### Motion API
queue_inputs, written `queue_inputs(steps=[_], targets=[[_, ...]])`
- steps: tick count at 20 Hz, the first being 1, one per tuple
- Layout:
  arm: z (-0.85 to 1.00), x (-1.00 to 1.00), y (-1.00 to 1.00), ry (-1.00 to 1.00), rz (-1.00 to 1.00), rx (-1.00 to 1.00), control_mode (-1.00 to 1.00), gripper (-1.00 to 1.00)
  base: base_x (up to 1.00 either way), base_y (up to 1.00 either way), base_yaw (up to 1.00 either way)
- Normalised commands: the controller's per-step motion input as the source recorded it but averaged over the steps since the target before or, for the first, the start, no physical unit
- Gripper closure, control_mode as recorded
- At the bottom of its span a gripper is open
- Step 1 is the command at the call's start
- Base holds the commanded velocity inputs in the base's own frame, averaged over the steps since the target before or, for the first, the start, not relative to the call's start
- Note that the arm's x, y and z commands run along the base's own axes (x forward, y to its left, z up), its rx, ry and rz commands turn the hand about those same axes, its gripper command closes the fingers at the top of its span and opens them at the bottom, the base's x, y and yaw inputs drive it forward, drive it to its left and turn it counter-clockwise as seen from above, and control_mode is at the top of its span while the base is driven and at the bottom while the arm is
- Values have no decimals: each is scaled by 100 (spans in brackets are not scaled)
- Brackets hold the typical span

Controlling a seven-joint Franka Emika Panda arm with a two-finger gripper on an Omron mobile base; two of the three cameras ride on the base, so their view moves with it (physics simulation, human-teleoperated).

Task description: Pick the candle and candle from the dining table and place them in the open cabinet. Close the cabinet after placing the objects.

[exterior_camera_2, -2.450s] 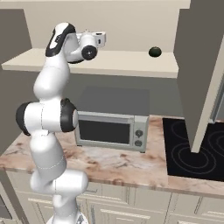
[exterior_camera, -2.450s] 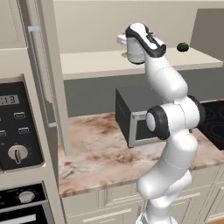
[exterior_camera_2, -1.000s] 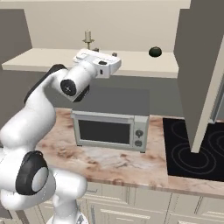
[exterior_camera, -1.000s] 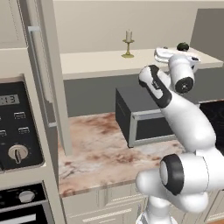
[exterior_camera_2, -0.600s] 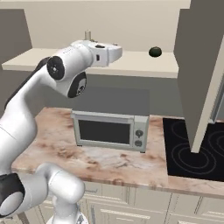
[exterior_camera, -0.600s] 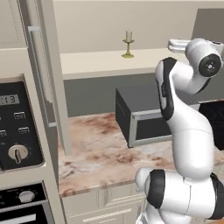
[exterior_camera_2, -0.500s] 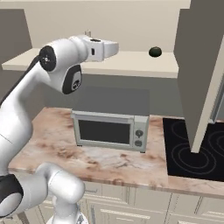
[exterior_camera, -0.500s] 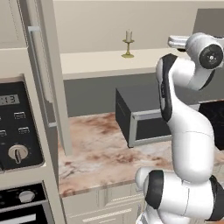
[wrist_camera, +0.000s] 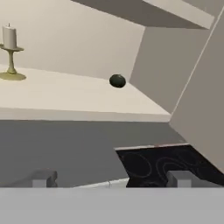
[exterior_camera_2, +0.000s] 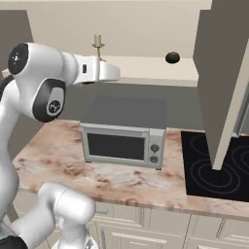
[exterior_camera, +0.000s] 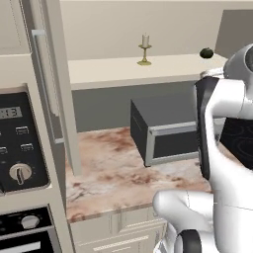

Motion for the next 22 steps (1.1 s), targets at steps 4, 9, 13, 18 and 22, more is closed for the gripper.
queue_inputs(steps=[4, 9, 13, 18, 22], targets=[[-100, -100, 4, 37, 9, -15, -100, -100, 0, 0, 0], [-30, -91, 9, -18, 2, -5, -100, -100, 0, 0, 0], [-1, -36, 0, -33, 0, 0, -100, -100, 0, 0, 0], [-5, -20, 1, 0, 3, -1, -100, -100, 0, 0, 0], [-10, -25, 0, 0, 4, 0, 100, -100, -75, 0, 13]])
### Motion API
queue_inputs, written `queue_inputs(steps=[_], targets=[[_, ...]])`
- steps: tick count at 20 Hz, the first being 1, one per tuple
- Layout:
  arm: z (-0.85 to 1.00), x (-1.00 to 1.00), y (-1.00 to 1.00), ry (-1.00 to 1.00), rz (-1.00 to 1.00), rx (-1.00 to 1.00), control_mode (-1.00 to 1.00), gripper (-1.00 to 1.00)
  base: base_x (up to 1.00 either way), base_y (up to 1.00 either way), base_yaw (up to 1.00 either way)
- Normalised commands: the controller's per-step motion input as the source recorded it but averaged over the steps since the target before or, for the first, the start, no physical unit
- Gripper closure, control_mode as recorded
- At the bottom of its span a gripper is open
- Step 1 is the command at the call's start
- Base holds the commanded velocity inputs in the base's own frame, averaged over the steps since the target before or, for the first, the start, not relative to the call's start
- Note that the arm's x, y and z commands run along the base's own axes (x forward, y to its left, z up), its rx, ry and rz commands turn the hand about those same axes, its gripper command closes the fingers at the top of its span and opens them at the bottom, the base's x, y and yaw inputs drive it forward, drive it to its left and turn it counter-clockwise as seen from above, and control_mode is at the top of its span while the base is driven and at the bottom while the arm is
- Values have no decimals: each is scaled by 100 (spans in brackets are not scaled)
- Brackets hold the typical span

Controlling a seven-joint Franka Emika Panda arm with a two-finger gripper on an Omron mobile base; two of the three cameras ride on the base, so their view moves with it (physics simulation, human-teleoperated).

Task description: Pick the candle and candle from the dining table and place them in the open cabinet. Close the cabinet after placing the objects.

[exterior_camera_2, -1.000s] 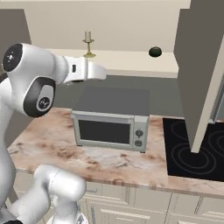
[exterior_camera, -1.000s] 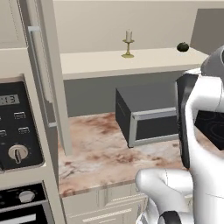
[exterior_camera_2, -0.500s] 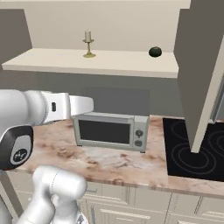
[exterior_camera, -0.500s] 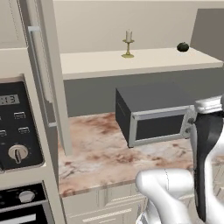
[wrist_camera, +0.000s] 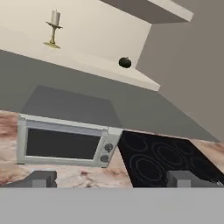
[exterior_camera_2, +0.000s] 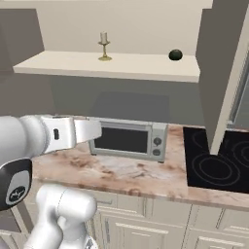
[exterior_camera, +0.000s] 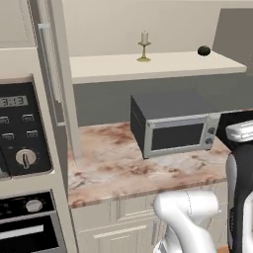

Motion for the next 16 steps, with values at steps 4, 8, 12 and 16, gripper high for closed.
queue_inputs(steps=[4, 8, 12, 16], targets=[[0, 0, 0, 0, 0, 0, 100, -100, -100, -1, 18], [0, 0, 0, 0, 0, 0, 100, -100, -100, -21, 43], [0, 0, 0, 0, 0, 0, 100, -100, -66, -41, 82], [0, 0, 0, 0, 0, 0, 100, -100, -53, -32, 88]])
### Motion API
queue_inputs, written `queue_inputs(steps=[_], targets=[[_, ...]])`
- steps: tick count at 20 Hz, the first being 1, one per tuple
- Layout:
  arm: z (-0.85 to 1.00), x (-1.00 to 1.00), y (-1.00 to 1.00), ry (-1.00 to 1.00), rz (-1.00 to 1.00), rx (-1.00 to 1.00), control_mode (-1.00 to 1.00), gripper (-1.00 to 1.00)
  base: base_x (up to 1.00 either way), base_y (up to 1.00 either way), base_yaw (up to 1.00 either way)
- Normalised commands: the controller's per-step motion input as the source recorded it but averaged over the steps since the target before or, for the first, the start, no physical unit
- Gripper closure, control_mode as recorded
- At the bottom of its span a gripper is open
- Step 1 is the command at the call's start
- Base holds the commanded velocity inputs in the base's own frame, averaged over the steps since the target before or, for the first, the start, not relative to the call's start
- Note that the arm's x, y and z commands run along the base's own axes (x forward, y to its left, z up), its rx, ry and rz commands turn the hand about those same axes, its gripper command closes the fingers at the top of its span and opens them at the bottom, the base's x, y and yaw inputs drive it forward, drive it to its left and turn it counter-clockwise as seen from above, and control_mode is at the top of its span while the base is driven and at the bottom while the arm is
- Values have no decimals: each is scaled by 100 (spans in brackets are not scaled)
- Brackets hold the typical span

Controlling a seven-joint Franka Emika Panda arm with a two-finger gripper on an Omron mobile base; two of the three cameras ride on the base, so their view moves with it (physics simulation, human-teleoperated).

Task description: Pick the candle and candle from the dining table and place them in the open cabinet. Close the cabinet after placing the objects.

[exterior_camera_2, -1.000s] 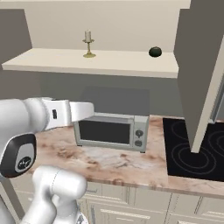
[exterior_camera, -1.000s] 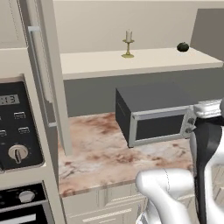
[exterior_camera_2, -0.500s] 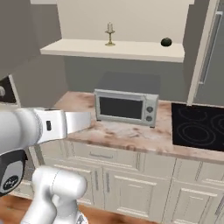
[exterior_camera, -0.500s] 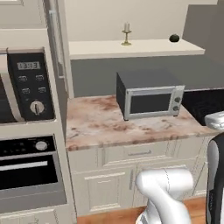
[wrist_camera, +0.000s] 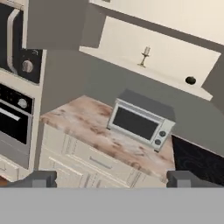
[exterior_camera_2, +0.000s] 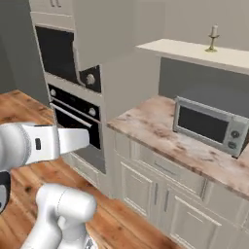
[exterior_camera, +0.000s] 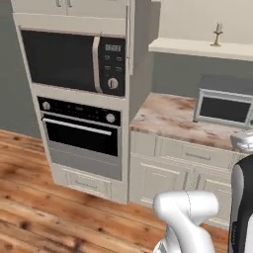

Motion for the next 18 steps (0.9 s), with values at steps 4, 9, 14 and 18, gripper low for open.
queue_inputs(steps=[4, 9, 14, 18], targets=[[0, 0, 0, 0, 0, 0, 100, -100, -43, -23, 91], [0, 0, 0, 0, 0, 0, 100, -100, -27, -9, 98], [0, 0, 0, 0, 0, 0, 100, -100, -14, 0, 100], [0, 0, 0, 0, 0, 0, 100, -100, -11, 0, 100]])
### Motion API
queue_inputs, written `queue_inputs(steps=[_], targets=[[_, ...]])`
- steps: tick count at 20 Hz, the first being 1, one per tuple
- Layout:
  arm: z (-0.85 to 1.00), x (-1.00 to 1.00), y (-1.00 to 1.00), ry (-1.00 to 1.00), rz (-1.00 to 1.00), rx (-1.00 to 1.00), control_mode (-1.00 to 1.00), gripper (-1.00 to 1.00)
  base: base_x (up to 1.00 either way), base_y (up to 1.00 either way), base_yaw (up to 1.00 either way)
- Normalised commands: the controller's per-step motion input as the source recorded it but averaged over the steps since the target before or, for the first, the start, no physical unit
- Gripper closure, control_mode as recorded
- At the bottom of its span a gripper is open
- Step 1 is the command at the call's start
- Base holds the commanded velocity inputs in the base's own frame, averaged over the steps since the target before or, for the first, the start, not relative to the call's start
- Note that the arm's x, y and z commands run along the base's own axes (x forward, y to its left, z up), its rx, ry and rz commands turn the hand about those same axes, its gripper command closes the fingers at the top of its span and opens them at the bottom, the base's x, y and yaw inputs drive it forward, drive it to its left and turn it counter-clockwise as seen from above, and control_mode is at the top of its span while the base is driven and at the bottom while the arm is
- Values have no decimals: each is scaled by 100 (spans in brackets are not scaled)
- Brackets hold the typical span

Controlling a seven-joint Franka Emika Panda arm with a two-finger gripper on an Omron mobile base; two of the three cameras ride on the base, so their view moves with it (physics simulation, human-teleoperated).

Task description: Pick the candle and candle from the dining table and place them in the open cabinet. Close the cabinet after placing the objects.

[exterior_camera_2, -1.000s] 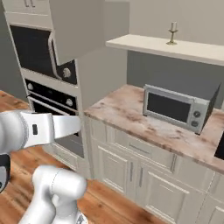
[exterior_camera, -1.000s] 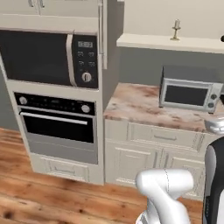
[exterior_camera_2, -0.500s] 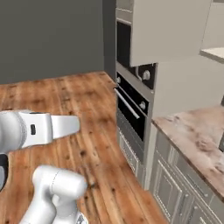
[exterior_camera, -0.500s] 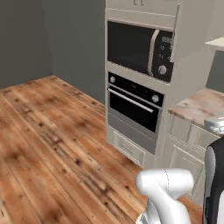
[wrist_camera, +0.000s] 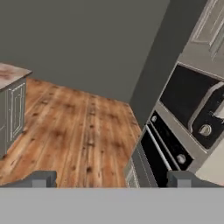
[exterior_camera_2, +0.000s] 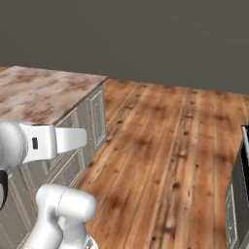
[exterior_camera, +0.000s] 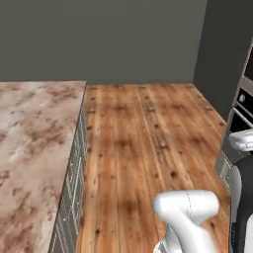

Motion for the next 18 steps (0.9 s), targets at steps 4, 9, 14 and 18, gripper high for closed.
queue_inputs(steps=[4, 9, 14, 18], targets=[[0, 0, 0, 0, 0, 0, 100, -100, -46, 0, 91], [0, 0, 0, 0, 0, 0, 100, -100, -100, 13, 50], [0, 0, 0, 0, 0, 0, 100, -100, -93, 66, 33], [0, 0, 0, 0, 0, 0, 100, -100, -6, 100, 3]])
